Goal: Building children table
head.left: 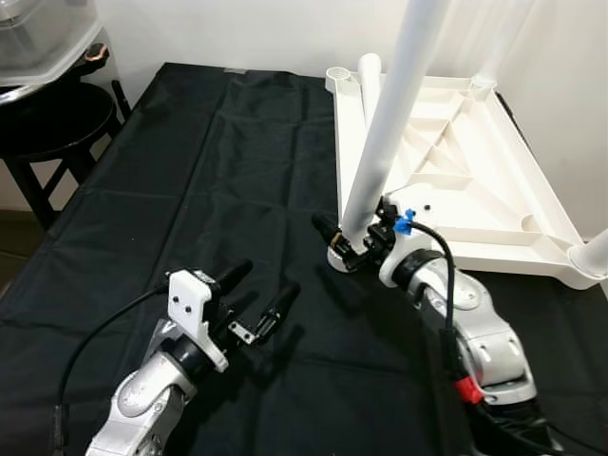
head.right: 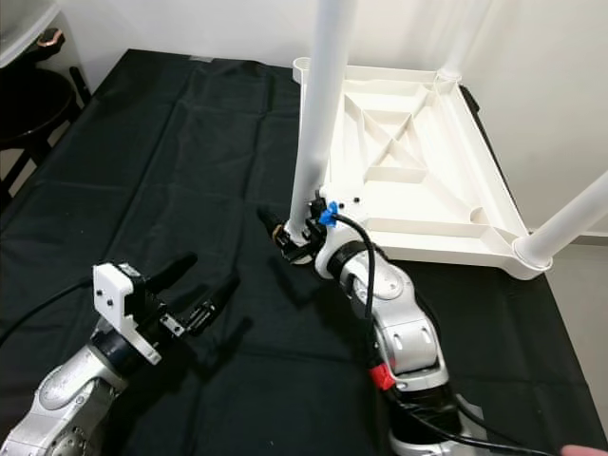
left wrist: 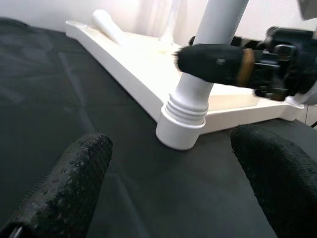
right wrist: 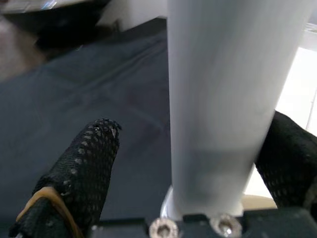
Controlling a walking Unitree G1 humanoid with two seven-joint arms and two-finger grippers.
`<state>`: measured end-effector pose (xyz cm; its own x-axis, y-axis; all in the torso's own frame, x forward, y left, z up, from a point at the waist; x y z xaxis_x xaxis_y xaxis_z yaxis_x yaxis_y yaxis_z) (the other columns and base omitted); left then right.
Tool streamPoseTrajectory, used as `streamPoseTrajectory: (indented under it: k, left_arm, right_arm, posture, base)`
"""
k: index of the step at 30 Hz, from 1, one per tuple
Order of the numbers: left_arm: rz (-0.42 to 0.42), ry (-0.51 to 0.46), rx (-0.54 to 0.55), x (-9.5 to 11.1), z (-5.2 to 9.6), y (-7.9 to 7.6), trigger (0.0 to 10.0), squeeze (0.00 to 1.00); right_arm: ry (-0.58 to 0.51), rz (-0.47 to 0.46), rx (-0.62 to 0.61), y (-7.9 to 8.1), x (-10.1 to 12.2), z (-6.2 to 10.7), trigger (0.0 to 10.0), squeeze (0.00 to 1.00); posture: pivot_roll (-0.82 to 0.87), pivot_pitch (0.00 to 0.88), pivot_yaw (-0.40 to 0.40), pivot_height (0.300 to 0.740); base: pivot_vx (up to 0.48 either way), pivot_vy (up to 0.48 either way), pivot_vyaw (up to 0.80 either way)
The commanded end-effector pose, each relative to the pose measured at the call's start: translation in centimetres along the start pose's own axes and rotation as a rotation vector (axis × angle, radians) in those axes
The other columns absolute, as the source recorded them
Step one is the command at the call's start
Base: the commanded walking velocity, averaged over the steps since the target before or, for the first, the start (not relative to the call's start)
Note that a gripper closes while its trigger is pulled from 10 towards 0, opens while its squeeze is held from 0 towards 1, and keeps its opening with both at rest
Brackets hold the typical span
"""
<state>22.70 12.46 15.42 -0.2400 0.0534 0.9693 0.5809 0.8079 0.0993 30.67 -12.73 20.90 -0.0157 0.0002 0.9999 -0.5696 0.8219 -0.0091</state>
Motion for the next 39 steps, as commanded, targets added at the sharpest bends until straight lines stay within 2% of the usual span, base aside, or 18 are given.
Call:
streamPoseTrajectory:
  k: [1, 2, 3, 4, 6, 8, 9, 10, 14, 18, 22, 24, 26, 27, 30, 31, 33, 39]
  left_arm:
    - [0.002, 0.009, -0.012, 0.0, 0.1, -0.3, 10.0, 0.0]
    - [0.002, 0.009, -0.012, 0.0, 0.1, -0.3, 10.0, 0.0]
    - [0.001, 0.009, -0.012, 0.1, 0.1, -0.4, 10.0, 0.0]
    - [0.002, 0.009, -0.012, 0.1, 0.1, -0.4, 10.0, 0.0]
    - [0.002, 0.008, -0.011, 0.2, 0.2, -0.5, 10.0, 0.0]
    - [0.002, 0.008, -0.011, 0.2, 0.2, -0.5, 10.0, 0.0]
    - [0.003, 0.008, -0.01, 0.2, 0.2, -0.5, 10.0, 0.0]
    - [0.003, 0.007, -0.009, 0.2, 0.2, -0.6, 10.0, 0.0]
    - [0.003, 0.007, -0.008, 0.3, 0.2, -0.6, 10.0, 0.0]
    - [0.003, 0.007, -0.007, 0.4, 0.2, -0.6, 10.0, 0.0]
    - [0.004, 0.008, -0.007, 0.4, 0.2, -0.6, 10.0, 0.0]
    - [0.005, 0.007, -0.006, 0.5, 0.3, -0.6, 10.0, 0.0]
    - [0.005, 0.007, -0.005, 0.5, 0.3, -0.6, 10.0, 0.0]
    - [0.005, 0.007, -0.005, 0.5, 0.3, -0.6, 10.0, 0.0]
    - [0.006, 0.007, -0.006, 0.4, 0.2, -0.5, 10.0, 0.0]
    - [0.006, 0.007, -0.006, 0.4, 0.2, -0.5, 10.0, 0.0]
    - [0.006, 0.008, -0.006, 0.3, 0.1, -0.5, 10.0, 0.0]
    - [0.006, 0.008, -0.005, 0.2, 0.0, -0.4, 10.0, 0.0]
  right_arm:
    - [0.008, -0.004, 0.076, -0.4, 0.0, -0.1, 10.0, 1.0]
    - [0.008, -0.004, 0.076, -0.4, 0.0, -0.1, 10.0, 1.0]
    - [0.008, 0.021, 0.077, -1.4, 0.4, -0.1, 10.0, 0.85]
    - [-0.003, 0.043, 0.082, -2.6, 1.1, -0.1, 10.0, 0.0]
    - [-0.022, 0.068, 0.094, -3.8, 2.2, -0.2, 10.0, 0.0]
    - [-0.026, 0.072, 0.101, -4.1, 2.5, -0.2, 10.0, 0.0]
    - [-0.031, 0.084, 0.109, -4.3, 2.9, -0.2, 4.3, 0.0]
    - [-0.038, 0.083, 0.13, -4.4, 3.2, -0.3, 0.0, 0.0]
    - [-0.04, 0.085, 0.174, -4.1, 3.4, -0.5, 0.0, 0.0]
    - [-0.024, 0.074, 0.212, -3.2, 2.5, -0.6, 0.0, 0.0]
    - [-0.014, 0.058, 0.165, -3.2, 1.6, -0.6, 0.0, 0.0]
    - [-0.016, 0.051, 0.073, -3.1, 0.9, -0.6, 0.0, 0.0]
    - [-0.019, 0.015, -0.076, -2.1, -0.5, -0.4, 0.0, 0.0]
    - [-0.019, 0.015, -0.076, -2.1, -0.5, -0.4, 0.0, 0.0]
    - [0.015, -0.055, -0.282, 0.1, -2.9, 0.3, 0.0, 0.0]
    - [0.015, -0.055, -0.282, 0.1, -2.9, 0.3, 0.0, 0.0]
    - [0.022, -0.101, -0.331, 1.6, -3.8, 0.5, 0.0, 0.0]
    - [-0.023, -0.087, -0.351, 3.0, -3.1, -0.5, 0.0, 0.0]
  posture:
    - [0.0, 0.201, -0.062, 0.74]
    - [0.0, 0.201, -0.062, 0.74]
    - [0.01, 0.204, -0.061, 0.74]
    - [0.01, 0.206, -0.063, 0.74]
    - [0.01, 0.208, -0.065, 0.74]
    - [0.01, 0.208, -0.065, 0.74]
    - [0.01, 0.208, -0.065, 0.74]
    - [0.01, 0.212, -0.067, 0.74]
    - [0.01, 0.212, -0.067, 0.74]
    - [0.02, 0.219, -0.064, 0.74]
    - [0.02, 0.219, -0.064, 0.74]
    - [0.01, 0.221, -0.07, 0.74]
    - [0.01, 0.221, -0.07, 0.74]
    - [0.01, 0.221, -0.07, 0.74]
    - [0.01, 0.215, -0.07, 0.74]
    - [0.01, 0.215, -0.07, 0.74]
    - [0.01, 0.211, -0.069, 0.74]
    - [0.01, 0.197, -0.07, 0.74]
  base:
    - [0.0, 0.0, 0.0]
    - [0.0, 0.0, 0.0]
    - [0.0, 0.0, 0.0]
    - [0.0, 0.0, 0.0]
    - [0.0, 0.0, 0.0]
    - [0.0, 0.0, 0.0]
    - [0.0, 0.0, 0.0]
    - [0.0, 0.0, 0.0]
    - [0.0, 0.0, 0.0]
    - [0.0, 0.0, 0.0]
    - [0.0, 0.0, 0.0]
    - [0.0, 0.0, 0.0]
    - [0.0, 0.0, 0.0]
    - [0.0, 0.0, 0.0]
    - [0.0, 0.0, 0.0]
    - [0.0, 0.0, 0.0]
    - [0.0, 0.0, 0.0]
    - [0.0, 0.0, 0.0]
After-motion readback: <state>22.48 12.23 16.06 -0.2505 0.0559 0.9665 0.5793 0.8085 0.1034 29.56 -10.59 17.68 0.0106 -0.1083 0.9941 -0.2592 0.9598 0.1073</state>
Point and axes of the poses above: a point about 5 cm out from each wrist's last joint towards the gripper, its own z axis pointing back from the gripper into the wrist, its own x axis along the axis of the wrist's last joint, y = z × x, the point moved 1 cm from there along -z, pointing out of the wrist towards the gripper, and after that the axes turned 11 degrees about -z, right-handed, at the moved point
